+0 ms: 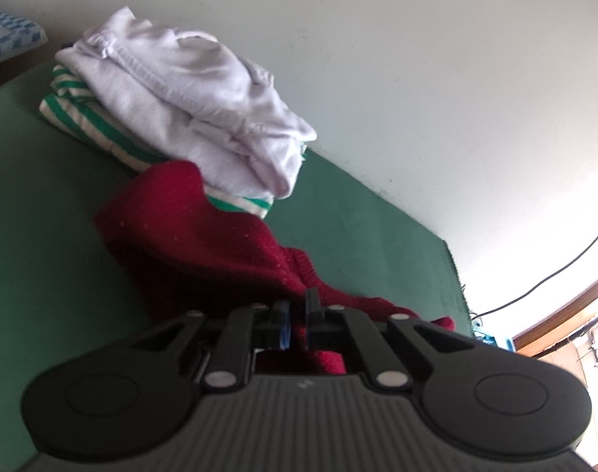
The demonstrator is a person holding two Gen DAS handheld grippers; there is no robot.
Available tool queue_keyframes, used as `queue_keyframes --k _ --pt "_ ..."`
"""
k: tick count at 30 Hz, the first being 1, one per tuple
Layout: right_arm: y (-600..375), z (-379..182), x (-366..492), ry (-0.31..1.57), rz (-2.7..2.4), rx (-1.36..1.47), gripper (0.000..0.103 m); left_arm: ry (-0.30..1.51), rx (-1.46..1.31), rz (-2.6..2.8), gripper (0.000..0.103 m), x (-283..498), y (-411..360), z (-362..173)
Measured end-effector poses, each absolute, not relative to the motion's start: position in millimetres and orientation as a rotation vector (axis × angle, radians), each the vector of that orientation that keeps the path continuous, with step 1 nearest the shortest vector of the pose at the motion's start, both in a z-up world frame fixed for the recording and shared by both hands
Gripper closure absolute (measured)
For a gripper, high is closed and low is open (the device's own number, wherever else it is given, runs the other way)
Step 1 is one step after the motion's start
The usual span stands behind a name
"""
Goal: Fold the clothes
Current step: 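Hold the sweater stretched between both grippers and lower it onto the table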
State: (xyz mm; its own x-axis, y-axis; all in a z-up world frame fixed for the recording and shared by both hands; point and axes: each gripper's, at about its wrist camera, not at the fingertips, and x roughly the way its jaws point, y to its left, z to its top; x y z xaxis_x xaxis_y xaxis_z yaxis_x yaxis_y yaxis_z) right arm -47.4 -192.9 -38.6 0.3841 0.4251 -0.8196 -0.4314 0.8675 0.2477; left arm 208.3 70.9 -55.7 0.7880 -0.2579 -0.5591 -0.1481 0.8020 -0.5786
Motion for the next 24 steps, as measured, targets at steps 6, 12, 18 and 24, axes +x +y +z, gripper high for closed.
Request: queue_keyframes --k 6,12,18,24 --pt "-204 -37 -53 1.161 0.558 -0.008 0.070 0.689 -0.615 -0.076 0.103 211 69 -61" --pt "-208 -24 -37 1.127 0.563 0.049 0.076 0.714 -0.629 -0.067 0.103 211 70 -72" --pt "-209 -20 32 0.996 0.493 0.060 0.076 0.740 -0.626 -0.039 0.103 197 69 -78" --pt "-215 -21 104 0.934 0.465 0.120 0.085 0.747 -0.668 -0.014 0.102 180 67 -87"
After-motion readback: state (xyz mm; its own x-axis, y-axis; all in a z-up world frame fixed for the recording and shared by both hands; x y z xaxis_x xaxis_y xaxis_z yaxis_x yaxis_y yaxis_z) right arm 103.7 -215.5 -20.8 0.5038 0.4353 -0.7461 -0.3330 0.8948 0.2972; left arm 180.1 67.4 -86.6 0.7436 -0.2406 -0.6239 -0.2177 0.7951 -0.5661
